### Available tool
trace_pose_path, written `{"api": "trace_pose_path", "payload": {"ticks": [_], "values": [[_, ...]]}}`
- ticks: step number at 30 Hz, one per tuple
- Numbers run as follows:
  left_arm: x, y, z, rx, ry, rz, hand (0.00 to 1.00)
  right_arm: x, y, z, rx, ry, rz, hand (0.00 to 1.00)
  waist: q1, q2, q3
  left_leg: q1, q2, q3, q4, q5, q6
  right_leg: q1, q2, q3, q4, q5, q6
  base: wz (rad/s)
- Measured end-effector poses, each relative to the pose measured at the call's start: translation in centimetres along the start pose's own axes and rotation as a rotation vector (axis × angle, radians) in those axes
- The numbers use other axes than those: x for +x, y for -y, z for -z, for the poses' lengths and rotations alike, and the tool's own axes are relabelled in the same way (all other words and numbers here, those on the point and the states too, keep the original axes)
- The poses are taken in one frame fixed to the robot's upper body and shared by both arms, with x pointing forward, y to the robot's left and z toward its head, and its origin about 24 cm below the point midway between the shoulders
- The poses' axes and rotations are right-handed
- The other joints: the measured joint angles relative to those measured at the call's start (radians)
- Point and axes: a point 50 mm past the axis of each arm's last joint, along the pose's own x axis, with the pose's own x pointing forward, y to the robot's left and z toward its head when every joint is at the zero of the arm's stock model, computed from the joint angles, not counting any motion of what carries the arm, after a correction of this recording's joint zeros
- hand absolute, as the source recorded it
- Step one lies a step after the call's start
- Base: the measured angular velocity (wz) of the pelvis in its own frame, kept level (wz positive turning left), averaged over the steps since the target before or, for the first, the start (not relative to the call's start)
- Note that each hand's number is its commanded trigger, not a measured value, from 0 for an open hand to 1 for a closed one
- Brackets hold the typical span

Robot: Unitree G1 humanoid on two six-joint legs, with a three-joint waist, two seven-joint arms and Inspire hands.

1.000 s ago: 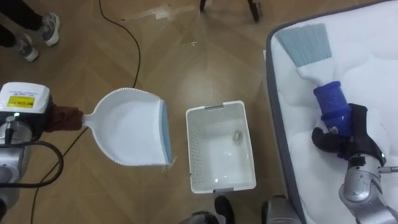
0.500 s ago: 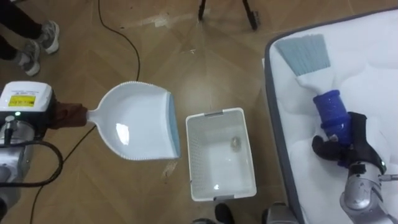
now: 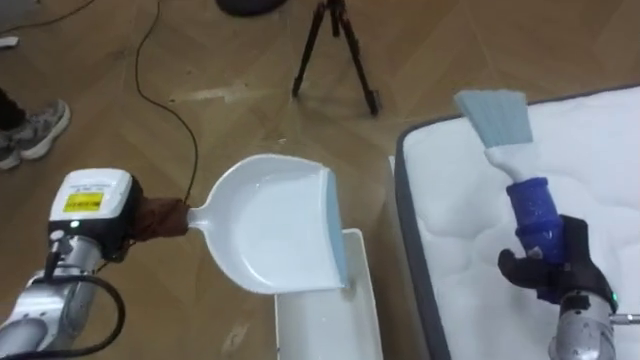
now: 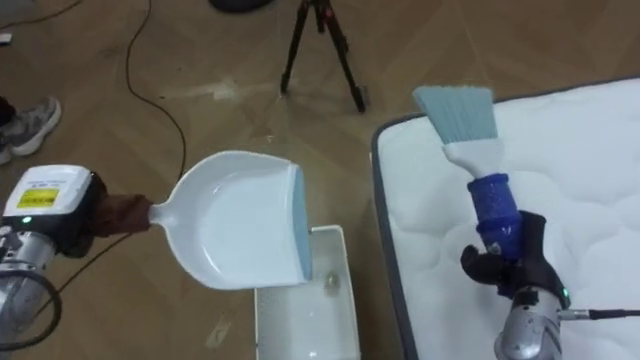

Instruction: Clean bed

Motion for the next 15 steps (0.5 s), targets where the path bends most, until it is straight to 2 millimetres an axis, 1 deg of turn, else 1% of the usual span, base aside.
{"api": "trace_pose_path", "payload": {"ticks": [2, 3, 4, 5, 6, 7, 8, 9, 10, 11, 12, 13, 14, 15], "values": [[-0.6, 0.5, -0.4, -0.024, 0.003, 0.012, 1.00, -0.9, 0.4, 0.3, -0.007, 0.011, -0.003, 0.00, 0.000, -0.002, -0.0013, 0.033, 0.001, 0.019, -0.012, -0.004, 0.002, 0.018, 0.000, -0.002, -0.006, 0.008, 0.003, -0.46], [-0.9, 0.9, -0.7, -0.051, -0.003, 0.023, 1.00, -1.3, 0.5, 0.5, -0.007, 0.009, -0.002, 0.00, 0.010, -0.003, -0.0018, 0.062, 0.008, 0.058, -0.026, -0.011, 0.003, 0.025, 0.000, -0.003, -0.004, 0.013, 0.002, -0.91], [-1.3, 1.3, -0.6, -0.084, -0.017, 0.031, 1.00, -1.4, 0.4, 0.6, -0.007, 0.007, -0.007, 0.00, 0.025, -0.005, -0.0016, 0.089, 0.017, 0.103, -0.034, -0.016, 0.001, 0.025, 0.002, -0.014, -0.004, 0.027, -0.001, -1.06], [-1.4, 1.5, -0.5, -0.101, -0.027, 0.035, 1.00, -1.4, 0.3, 0.6, -0.005, 0.005, -0.009, 0.00, 0.029, -0.005, -0.0016, 0.098, 0.020, 0.121, -0.034, -0.019, 0.001, 0.025, 0.003, -0.022, -0.005, 0.035, -0.005, -1.12], [-1.5, 1.6, -0.4, -0.128, -0.043, 0.035, 1.00, -1.5, 0.1, 0.6, 0.000, 0.000, -0.011, 0.00, 0.029, -0.006, -0.0010, 0.110, 0.020, 0.140, -0.033, -0.026, 0.001, 0.023, 0.003, -0.040, -0.005, 0.047, -0.009, -0.85], [-1.5, 1.5, -0.3, -0.150, -0.058, 0.024, 1.00, -1.6, 0.1, 0.7, -0.004, -0.007, -0.012, 0.00, 0.024, -0.010, 0.0000, 0.117, 0.023, 0.164, -0.036, -0.027, 0.003, 0.020, 0.004, -0.041, -0.011, 0.061, -0.009, -0.76], [-1.5, 1.4, -0.3, -0.158, -0.063, 0.020, 1.00, -1.6, 0.1, 0.8, -0.005, -0.012, -0.013, 0.00, 0.024, -0.014, -0.0006, 0.122, 0.024, 0.178, -0.041, -0.027, 0.004, 0.017, 0.006, -0.040, -0.017, 0.070, -0.009, -0.87], [-1.5, 1.3, -0.2, -0.175, -0.075, 0.010, 1.00, -1.5, 0.1, 0.8, -0.005, -0.019, -0.014, 0.00, 0.029, -0.019, -0.0051, 0.125, 0.036, 0.223, -0.055, -0.023, 0.008, 0.005, 0.013, -0.044, -0.044, 0.105, -0.010, -1.12], [-1.5, 1.1, 0.0, -0.188, -0.088, -0.002, 1.00, -1.4, 0.0, 0.6, 0.000, -0.020, -0.016, 0.00, 0.040, -0.018, -0.0100, 0.126, 0.062, 0.289, -0.079, -0.015, 0.014, 0.013, 0.020, -0.088, -0.099, 0.162, -0.018, -1.24], [-1.6, 1.0, 0.2, -0.193, -0.097, -0.009, 1.00, -1.3, -0.1, 0.3, 0.006, -0.015, -0.020, 0.00, 0.059, -0.018, -0.0099, 0.125, 0.071, 0.323, -0.091, -0.010, 0.016, 0.012, 0.018, -0.132, -0.106, 0.177, -0.030, -1.36], [-1.9, 1.2, 0.5, -0.200, -0.115, -0.007, 1.00, -1.4, -0.3, 0.2, 0.011, -0.013, -0.024, 0.00, 0.071, -0.025, -0.0112, 0.148, 0.078, 0.385, -0.115, -0.003, 0.015, 0.016, -0.007, -0.224, -0.018, 0.133, -0.035, -1.31], [-2.3, 1.3, 0.6, -0.218, -0.128, -0.003, 1.00, -1.3, -0.1, 0.0, 0.014, -0.006, -0.016, 0.00, 0.078, -0.029, -0.0120, 0.169, 0.076, 0.436, -0.134, 0.000, 0.016, 0.039, -0.045, -0.291, 0.083, 0.071, -0.028, -1.28], [-2.3, 1.4, 0.5, -0.222, -0.129, -0.002, 1.00, -1.2, 0.0, -0.1, 0.017, -0.002, -0.007, 0.00, 0.083, -0.031, -0.0113, 0.176, 0.074, 0.459, -0.137, 0.000, 0.016, 0.054, -0.071, -0.317, 0.123, 0.048, -0.026, -1.15], [-2.3, 1.4, 0.5, -0.241, -0.138, -0.001, 1.00, -1.1, 0.2, -0.4, 0.026, 0.009, 0.008, 0.00, 0.091, -0.037, -0.0079, 0.187, 0.073, 0.502, -0.137, -0.001, 0.017, 0.093, -0.122, -0.355, 0.174, 0.022, -0.015, -1.15]]}}
